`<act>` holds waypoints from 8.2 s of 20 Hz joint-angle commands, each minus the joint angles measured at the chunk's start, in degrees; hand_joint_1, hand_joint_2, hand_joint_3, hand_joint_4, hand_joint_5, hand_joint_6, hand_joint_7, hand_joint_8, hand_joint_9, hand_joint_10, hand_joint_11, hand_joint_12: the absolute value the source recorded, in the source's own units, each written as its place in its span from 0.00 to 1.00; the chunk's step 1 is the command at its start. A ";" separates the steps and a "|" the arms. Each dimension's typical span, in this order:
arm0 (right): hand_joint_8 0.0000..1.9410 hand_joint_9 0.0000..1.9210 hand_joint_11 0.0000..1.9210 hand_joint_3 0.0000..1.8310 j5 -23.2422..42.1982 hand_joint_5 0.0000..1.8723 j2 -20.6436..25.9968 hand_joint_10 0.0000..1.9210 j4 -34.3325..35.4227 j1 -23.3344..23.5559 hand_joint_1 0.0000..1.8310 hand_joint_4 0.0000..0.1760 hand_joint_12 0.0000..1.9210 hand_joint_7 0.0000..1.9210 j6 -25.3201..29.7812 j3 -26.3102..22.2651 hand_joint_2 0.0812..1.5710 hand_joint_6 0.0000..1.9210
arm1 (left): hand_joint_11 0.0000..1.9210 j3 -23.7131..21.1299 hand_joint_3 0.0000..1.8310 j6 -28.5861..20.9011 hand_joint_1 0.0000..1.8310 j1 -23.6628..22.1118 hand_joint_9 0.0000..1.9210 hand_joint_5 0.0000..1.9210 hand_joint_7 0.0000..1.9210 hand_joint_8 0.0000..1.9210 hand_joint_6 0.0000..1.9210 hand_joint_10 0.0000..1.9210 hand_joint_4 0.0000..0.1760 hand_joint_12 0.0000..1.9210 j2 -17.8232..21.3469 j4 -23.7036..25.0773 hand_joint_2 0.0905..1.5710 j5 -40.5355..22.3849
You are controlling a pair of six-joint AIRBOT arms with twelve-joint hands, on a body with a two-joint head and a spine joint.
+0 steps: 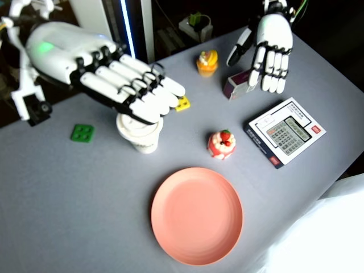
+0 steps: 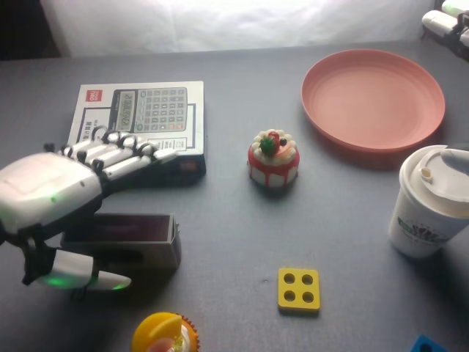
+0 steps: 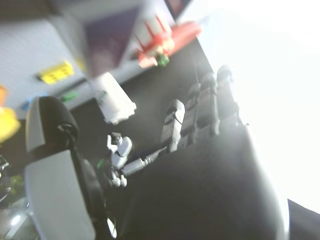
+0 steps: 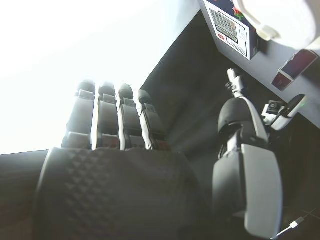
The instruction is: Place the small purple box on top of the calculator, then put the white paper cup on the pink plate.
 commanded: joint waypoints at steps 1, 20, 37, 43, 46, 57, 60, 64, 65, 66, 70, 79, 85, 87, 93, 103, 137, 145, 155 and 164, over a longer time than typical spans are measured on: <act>0.00 0.00 0.00 0.03 7.42 0.00 -0.06 0.00 -0.01 0.48 0.15 0.00 0.00 0.00 -0.18 -0.02 0.72 0.00 | 0.00 0.07 0.00 -0.20 0.52 -0.15 0.00 0.02 0.04 0.01 0.01 0.00 0.54 0.00 -0.65 -0.64 0.56 -5.72; 0.00 0.00 0.00 0.02 7.43 0.00 -0.30 0.00 0.27 0.39 0.14 0.00 0.00 0.00 -0.16 0.10 0.74 0.00 | 0.52 3.04 0.00 -0.16 0.66 0.49 0.46 0.39 0.41 0.83 0.58 0.97 0.00 1.00 -0.86 -8.53 0.78 -16.77; 0.00 0.00 0.00 0.01 7.76 0.00 -1.15 0.00 0.66 0.28 0.15 0.00 0.00 0.00 0.22 0.54 0.74 0.00 | 0.58 26.26 0.00 6.85 0.66 -21.50 0.55 0.39 0.41 0.72 0.68 0.88 0.00 1.00 -17.49 -19.18 0.77 7.79; 0.00 0.00 0.00 0.01 7.98 0.00 -1.18 0.00 0.66 0.10 0.15 0.00 0.00 0.00 0.57 0.54 0.74 0.00 | 0.00 26.03 0.00 9.37 0.50 -21.61 0.12 0.17 0.15 0.01 0.01 0.12 0.00 0.69 -17.31 -20.64 0.67 8.66; 0.00 0.00 0.00 0.01 8.18 0.00 -1.17 0.00 0.66 0.10 0.14 0.00 0.00 0.00 0.81 0.54 0.74 0.00 | 0.00 24.95 0.00 9.53 0.41 -21.61 0.00 0.05 0.00 0.00 0.00 0.00 0.46 0.27 -16.59 -20.30 0.63 7.45; 0.00 0.00 0.00 0.00 8.67 0.00 0.75 0.00 -3.82 -1.61 0.17 0.00 0.00 0.00 13.47 1.85 0.71 0.00 | 0.00 13.40 0.02 7.76 0.25 -20.50 0.00 0.00 0.00 0.00 0.00 0.00 0.55 0.00 -8.03 -12.71 0.68 -8.69; 0.00 0.00 0.00 0.00 8.00 0.00 0.99 0.00 -6.23 -4.13 0.23 0.00 0.19 0.00 20.93 3.29 0.68 0.00 | 0.00 11.89 0.02 6.27 0.13 -20.34 0.00 0.00 0.00 0.00 0.00 0.00 0.57 0.00 -7.25 -10.46 0.76 -11.93; 0.00 0.00 0.00 0.00 3.65 0.00 0.03 0.00 -8.11 -4.72 0.32 0.02 0.35 0.00 24.04 4.15 0.58 0.00 | 0.00 10.56 0.01 5.37 0.19 -20.36 0.00 0.00 0.00 0.00 0.00 0.00 0.54 0.00 -6.46 -8.55 0.77 -14.30; 0.00 0.00 0.00 0.00 2.46 0.00 -0.81 0.00 -8.16 -4.72 0.33 0.19 0.38 0.00 24.12 4.47 0.57 0.00 | 0.00 10.40 0.01 5.24 0.20 -20.36 0.00 0.00 0.00 0.00 0.00 0.00 0.53 0.00 -6.39 -8.31 0.77 -14.53; 0.00 0.00 0.00 0.00 1.32 0.00 -1.81 0.00 -8.30 -4.72 0.35 0.28 0.39 0.00 24.68 5.12 0.56 0.00 | 0.00 10.32 0.01 5.20 0.21 -20.36 0.00 0.00 0.00 0.00 0.00 0.00 0.56 0.00 -6.38 -8.11 0.76 -14.54; 0.00 0.00 0.00 0.00 -1.71 0.00 -4.70 0.00 -8.78 -4.54 0.41 0.32 0.01 0.00 26.39 7.30 0.54 0.00 | 0.00 10.31 0.00 5.12 0.25 -20.36 0.00 0.00 0.00 0.00 0.00 0.00 0.48 0.00 -6.40 -8.09 0.76 -14.50; 0.00 0.02 0.00 0.00 -9.32 0.00 -9.81 0.04 -7.84 -1.81 0.49 0.00 0.43 0.00 26.40 11.75 0.62 0.00 | 0.00 10.28 0.00 4.71 0.23 -20.28 0.00 0.01 0.00 0.00 0.00 0.00 0.28 0.00 -6.49 -8.14 0.79 -14.81; 0.67 0.19 0.13 0.01 -8.95 0.12 -9.64 0.81 -8.32 -0.58 0.68 0.00 1.00 0.19 26.76 11.85 0.70 0.64 | 0.00 10.47 0.00 4.48 0.21 -19.47 0.00 0.01 0.00 0.00 0.00 0.00 0.35 0.00 -6.55 -8.46 0.80 -14.35; 0.72 0.14 0.11 0.01 -7.14 0.09 -8.96 0.86 -8.73 0.02 0.70 0.00 1.00 0.15 27.49 11.75 0.71 0.71 | 0.00 10.55 0.01 4.26 0.24 -19.21 0.00 0.02 0.00 0.00 0.00 0.00 0.27 0.00 -6.58 -8.58 0.81 -14.27; 0.72 0.12 0.12 0.00 -1.95 0.12 -8.38 0.88 -6.64 4.92 0.70 0.00 1.00 0.15 26.75 13.68 0.69 0.65 | 0.00 10.08 0.01 3.26 0.23 -18.34 0.00 0.01 0.00 0.00 0.00 0.00 0.32 0.00 -6.44 -8.31 0.82 -15.91; 0.51 0.15 0.12 0.00 -14.86 0.06 -21.77 0.85 2.44 19.72 0.71 0.08 1.00 0.10 22.25 29.38 0.73 0.10 | 0.01 10.09 0.00 2.38 0.31 -17.58 0.00 0.00 0.00 0.00 0.00 0.00 0.46 0.01 -6.62 -7.74 0.83 -16.36; 0.00 0.00 0.00 0.00 -34.09 0.00 -34.46 0.00 13.78 25.45 0.43 0.41 0.27 0.00 10.55 45.17 0.64 0.00 | 0.00 11.44 0.00 -2.27 0.28 -15.45 0.00 0.00 0.00 0.00 0.00 0.00 0.52 0.00 -8.87 -6.97 0.83 -21.38; 0.00 0.00 0.00 0.00 -32.29 0.00 -31.05 0.00 13.50 26.41 0.37 0.38 0.65 0.00 4.58 38.59 0.60 0.00 | 0.00 10.81 0.00 -2.52 0.30 -13.87 0.00 0.00 0.00 0.00 0.00 0.00 0.56 0.00 -8.51 -7.92 0.82 -22.19; 0.00 0.00 0.00 0.01 -16.53 0.00 -15.24 0.00 5.37 25.64 0.35 0.33 0.44 0.00 4.58 20.99 0.63 0.00 | 0.00 8.71 0.00 -2.53 0.29 -10.76 0.00 0.00 0.00 0.00 0.00 0.00 0.47 0.00 -6.74 -10.32 0.81 -26.37; 0.00 0.00 0.00 0.01 7.98 0.00 -4.81 0.00 -0.10 14.08 0.37 0.16 0.06 0.00 9.49 8.03 0.69 0.00 | 0.00 6.33 0.01 -3.43 0.28 -8.94 0.00 0.00 0.00 0.00 0.00 0.00 0.58 0.00 -5.75 -10.41 0.84 -34.04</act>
